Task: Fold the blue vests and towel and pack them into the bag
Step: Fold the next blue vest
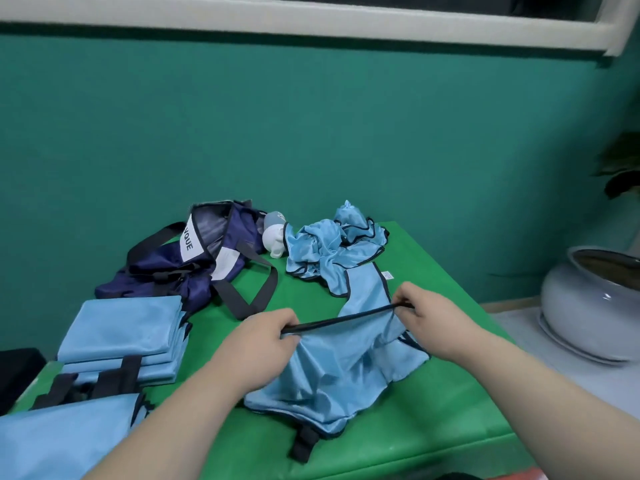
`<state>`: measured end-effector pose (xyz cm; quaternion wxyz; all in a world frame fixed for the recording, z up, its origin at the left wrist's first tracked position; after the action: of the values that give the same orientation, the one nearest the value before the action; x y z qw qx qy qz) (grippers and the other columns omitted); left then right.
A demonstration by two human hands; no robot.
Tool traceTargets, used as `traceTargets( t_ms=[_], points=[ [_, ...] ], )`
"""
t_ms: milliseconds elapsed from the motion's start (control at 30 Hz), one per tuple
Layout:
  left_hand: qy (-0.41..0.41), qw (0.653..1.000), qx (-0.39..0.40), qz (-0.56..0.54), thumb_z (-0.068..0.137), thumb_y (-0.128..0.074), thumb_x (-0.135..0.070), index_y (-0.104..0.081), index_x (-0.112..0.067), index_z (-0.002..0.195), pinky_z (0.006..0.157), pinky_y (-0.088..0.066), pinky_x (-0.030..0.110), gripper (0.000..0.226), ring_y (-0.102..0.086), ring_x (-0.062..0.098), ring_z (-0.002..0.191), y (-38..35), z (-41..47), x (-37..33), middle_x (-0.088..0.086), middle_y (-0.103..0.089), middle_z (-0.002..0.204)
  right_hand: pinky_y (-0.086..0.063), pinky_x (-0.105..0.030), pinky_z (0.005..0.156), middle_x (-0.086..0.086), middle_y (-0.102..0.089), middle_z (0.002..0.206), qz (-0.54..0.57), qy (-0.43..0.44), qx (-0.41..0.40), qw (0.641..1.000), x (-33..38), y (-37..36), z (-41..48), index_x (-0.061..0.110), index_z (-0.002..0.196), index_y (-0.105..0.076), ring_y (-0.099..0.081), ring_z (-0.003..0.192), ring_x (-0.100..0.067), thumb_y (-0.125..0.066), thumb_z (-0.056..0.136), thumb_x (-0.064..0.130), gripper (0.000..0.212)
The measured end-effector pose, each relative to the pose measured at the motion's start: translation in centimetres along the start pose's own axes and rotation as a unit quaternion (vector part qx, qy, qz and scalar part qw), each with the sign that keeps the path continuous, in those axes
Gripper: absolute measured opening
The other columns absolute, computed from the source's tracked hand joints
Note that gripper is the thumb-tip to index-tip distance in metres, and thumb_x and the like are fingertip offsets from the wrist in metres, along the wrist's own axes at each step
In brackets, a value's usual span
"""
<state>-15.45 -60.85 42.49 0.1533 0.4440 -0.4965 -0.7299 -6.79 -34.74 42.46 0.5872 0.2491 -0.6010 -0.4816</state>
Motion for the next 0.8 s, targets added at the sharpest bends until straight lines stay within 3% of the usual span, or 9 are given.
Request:
traceTargets(
  t_ms=[167, 267, 367, 533, 700, 800],
  points=[
    [-0.020, 0.998, -0.056, -0.005, 0.094, -0.057, -0.027, -0.058, -0.032, 0.085, 0.068, -0.045, 0.028, 0.010, -0.056, 0.006, 0.074, 7.5, -2.0, -2.7, -0.008, -0.062, 0.077, -0.053, -0.036, 0.071, 0.006, -0.068, 0.083, -0.010, 0.050, -0.060, 0.997, 5.2, 7.9, -1.3, 0.038, 0.093, -0.058, -0.062, 0.071, -0.017, -0.059, 0.096, 0.040, 0.004],
    [-0.028, 0.995, -0.093, 0.006, 0.093, -0.056, -0.026, -0.058, -0.031, 0.086, 0.072, -0.047, 0.032, 0.009, -0.058, 0.012, 0.076, 11.6, -3.8, -4.3, -0.005, -0.063, 0.079, -0.048, -0.028, 0.066, 0.010, -0.068, 0.077, -0.010, 0.067, -0.090, 0.994, 8.2, 12.8, -3.0, 0.034, 0.086, -0.065, -0.061, 0.070, -0.008, -0.069, 0.089, 0.046, 0.013],
    [-0.036, 0.993, -0.108, 0.022, 0.092, -0.057, -0.026, -0.059, -0.032, 0.084, 0.073, -0.046, 0.032, 0.010, -0.058, 0.010, 0.077, 14.6, -5.6, -5.6, -0.008, -0.063, 0.078, -0.046, -0.026, 0.067, 0.012, -0.067, 0.074, -0.025, 0.090, -0.086, 0.992, 10.8, 16.2, -4.7, 0.033, 0.077, -0.064, -0.062, 0.073, -0.006, -0.075, 0.083, 0.048, 0.020],
    [-0.064, 0.991, -0.091, 0.076, 0.092, -0.061, -0.033, -0.058, -0.035, 0.081, 0.074, -0.049, 0.031, 0.011, -0.059, 0.005, 0.075, 18.5, -8.7, -7.7, -0.013, -0.063, 0.077, -0.037, -0.020, 0.051, 0.015, -0.062, 0.060, -0.040, 0.111, -0.056, 0.991, 13.5, 19.9, -7.9, 0.022, 0.071, -0.062, -0.049, 0.053, -0.001, -0.077, 0.079, 0.053, 0.035],
    [-0.073, 0.991, -0.054, 0.102, 0.088, -0.070, -0.046, -0.059, -0.030, 0.079, 0.062, -0.040, 0.027, 0.020, -0.048, 0.005, 0.060, 21.1, -11.2, -9.1, -0.012, -0.058, 0.069, -0.031, -0.029, 0.054, 0.010, -0.043, 0.052, 0.006, 0.116, -0.012, 0.993, 14.4, 22.1, -10.5, 0.016, 0.061, -0.052, -0.037, 0.051, -0.010, -0.075, 0.080, 0.039, 0.038],
    [-0.077, 0.989, -0.052, 0.113, 0.086, -0.073, -0.044, -0.061, -0.032, 0.079, 0.063, -0.042, 0.026, 0.018, -0.050, 0.007, 0.063, 22.9, -12.6, -9.8, -0.009, -0.061, 0.072, -0.026, -0.035, 0.062, -0.001, -0.040, 0.058, 0.091, 0.127, 0.016, 0.988, 15.0, 23.4, -11.8, 0.015, 0.056, -0.049, -0.033, 0.057, -0.017, -0.062, 0.066, 0.026, 0.020]
  ],
)
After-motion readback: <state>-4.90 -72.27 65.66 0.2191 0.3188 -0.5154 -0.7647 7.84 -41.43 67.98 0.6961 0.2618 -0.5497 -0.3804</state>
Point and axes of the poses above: each hand's wrist, its own z-axis towards the middle knuckle, its own y-axis out of the back of the hand, x = y × z, the point moved 6 cm from there along z, towards the middle knuckle
